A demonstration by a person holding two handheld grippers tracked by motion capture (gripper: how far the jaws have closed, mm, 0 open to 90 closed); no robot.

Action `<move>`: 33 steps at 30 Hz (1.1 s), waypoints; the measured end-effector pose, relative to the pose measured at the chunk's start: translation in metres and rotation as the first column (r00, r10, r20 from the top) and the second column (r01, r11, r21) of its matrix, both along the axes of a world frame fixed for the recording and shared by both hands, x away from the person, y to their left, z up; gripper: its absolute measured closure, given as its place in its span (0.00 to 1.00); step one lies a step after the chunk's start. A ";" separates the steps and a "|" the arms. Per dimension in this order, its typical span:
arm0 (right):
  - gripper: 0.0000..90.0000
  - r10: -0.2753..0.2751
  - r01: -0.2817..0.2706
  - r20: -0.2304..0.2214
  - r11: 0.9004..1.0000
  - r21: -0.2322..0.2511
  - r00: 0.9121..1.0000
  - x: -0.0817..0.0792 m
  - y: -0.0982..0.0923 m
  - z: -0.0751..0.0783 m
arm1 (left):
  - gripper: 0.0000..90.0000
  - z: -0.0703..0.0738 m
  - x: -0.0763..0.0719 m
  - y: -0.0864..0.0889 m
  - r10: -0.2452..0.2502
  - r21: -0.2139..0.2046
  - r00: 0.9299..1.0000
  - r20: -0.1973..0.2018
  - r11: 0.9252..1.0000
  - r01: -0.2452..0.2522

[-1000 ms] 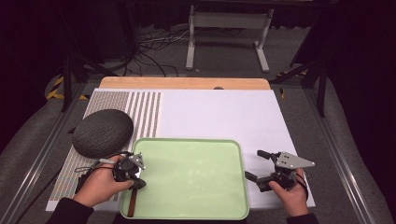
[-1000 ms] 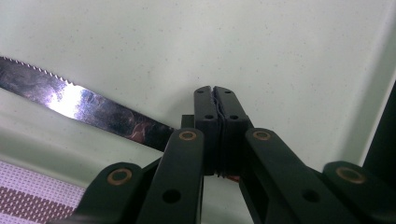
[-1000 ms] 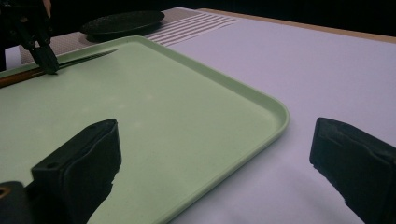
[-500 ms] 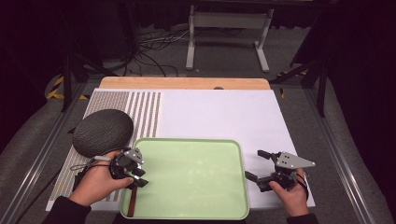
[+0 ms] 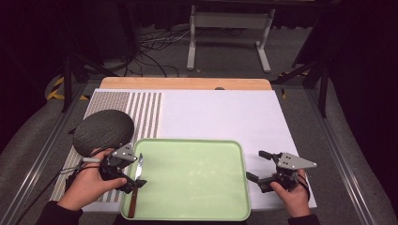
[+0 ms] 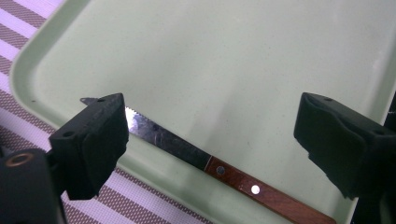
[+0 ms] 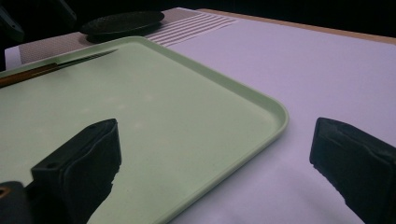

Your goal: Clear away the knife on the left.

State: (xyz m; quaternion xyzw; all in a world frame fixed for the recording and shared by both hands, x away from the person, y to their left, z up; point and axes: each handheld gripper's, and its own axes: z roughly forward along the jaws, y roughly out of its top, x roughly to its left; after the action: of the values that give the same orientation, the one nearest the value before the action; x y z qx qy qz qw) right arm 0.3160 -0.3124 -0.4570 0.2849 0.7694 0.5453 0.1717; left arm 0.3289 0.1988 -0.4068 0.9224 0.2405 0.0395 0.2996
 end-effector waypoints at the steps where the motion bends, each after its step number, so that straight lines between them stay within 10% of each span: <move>1: 0.03 0.000 0.000 0.000 1.000 0.000 1.000 0.000 0.000 0.000 | 0.11 0.000 0.000 0.000 0.000 0.000 1.000 0.000 1.000 0.000; 8: 0.03 0.001 -0.001 0.001 1.000 -0.001 1.000 0.000 0.000 0.000 | 0.09 0.001 -0.005 0.017 0.008 -0.068 0.998 0.062 0.998 -0.003; 17: 0.03 0.002 -0.002 0.001 1.000 -0.001 1.000 0.000 0.000 0.000 | 0.07 -0.004 -0.010 0.041 0.060 -0.227 0.986 0.154 0.974 -0.023; 29: 0.03 0.002 -0.002 0.001 1.000 -0.003 1.000 0.001 0.000 0.000 | 0.06 -0.028 -0.015 0.070 0.109 -0.365 0.971 0.215 0.931 -0.024; 33: 0.03 0.002 -0.002 0.000 1.000 -0.003 1.000 0.001 0.000 -0.001 | 0.06 -0.037 -0.017 0.082 0.140 -0.441 0.967 0.214 0.897 -0.032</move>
State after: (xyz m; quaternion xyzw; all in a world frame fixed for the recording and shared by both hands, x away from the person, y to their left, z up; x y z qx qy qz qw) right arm 0.3167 -0.3127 -0.4576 0.2840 0.7705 0.5442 0.1715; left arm 0.3124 0.2811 -0.4443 0.8091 0.2460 0.1097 0.5223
